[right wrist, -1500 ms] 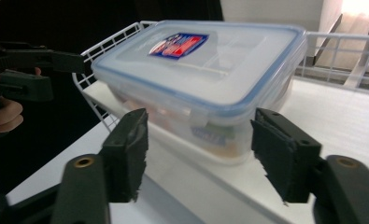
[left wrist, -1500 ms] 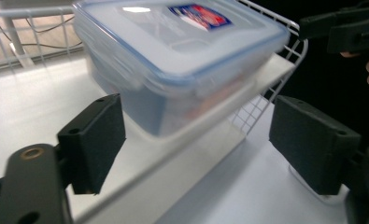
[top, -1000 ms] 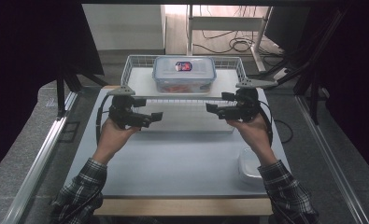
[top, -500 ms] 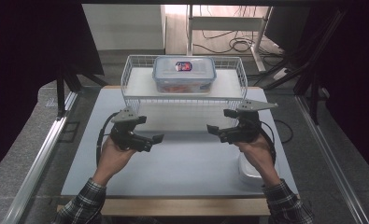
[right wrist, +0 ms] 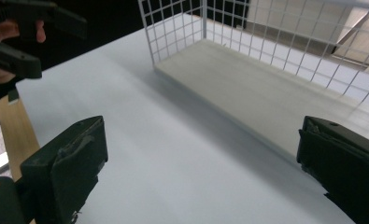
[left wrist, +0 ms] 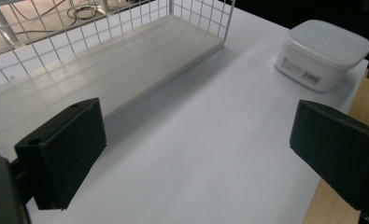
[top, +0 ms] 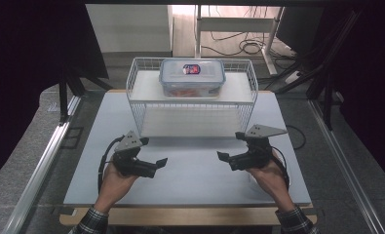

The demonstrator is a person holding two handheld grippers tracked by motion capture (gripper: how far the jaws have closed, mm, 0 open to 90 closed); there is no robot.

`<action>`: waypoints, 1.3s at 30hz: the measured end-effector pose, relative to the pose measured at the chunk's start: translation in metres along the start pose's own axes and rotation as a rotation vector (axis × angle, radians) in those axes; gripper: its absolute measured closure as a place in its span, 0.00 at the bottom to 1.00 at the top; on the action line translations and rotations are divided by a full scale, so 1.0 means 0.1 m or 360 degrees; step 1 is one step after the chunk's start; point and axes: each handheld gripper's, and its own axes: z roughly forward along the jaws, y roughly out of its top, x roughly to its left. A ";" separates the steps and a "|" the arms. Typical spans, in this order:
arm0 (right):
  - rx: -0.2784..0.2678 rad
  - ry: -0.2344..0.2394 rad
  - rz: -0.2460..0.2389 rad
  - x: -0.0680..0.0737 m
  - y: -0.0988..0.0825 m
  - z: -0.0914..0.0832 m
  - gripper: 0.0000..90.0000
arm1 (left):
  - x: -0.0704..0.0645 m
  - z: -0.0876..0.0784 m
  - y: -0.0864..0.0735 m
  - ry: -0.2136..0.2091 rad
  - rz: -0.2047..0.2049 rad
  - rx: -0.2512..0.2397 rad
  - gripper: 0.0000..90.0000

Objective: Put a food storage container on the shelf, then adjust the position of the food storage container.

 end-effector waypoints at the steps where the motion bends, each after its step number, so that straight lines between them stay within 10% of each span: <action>1: -0.0005 -0.0011 -0.0019 0.01 -0.03 0.00 0.03 | -0.01 -0.01 -0.02 -0.0004 -0.0005 0.0005 0.04; 32: 0.0156 -0.0143 0.0131 0.03 -0.63 -0.09 0.00 | -0.22 0.09 -0.53 0.0062 -0.0001 0.0126 0.04; 39: 0.0193 -0.0282 0.0200 -0.13 -0.73 -0.33 0.40 | -0.19 0.16 -0.60 0.0071 -0.0001 0.0159 0.05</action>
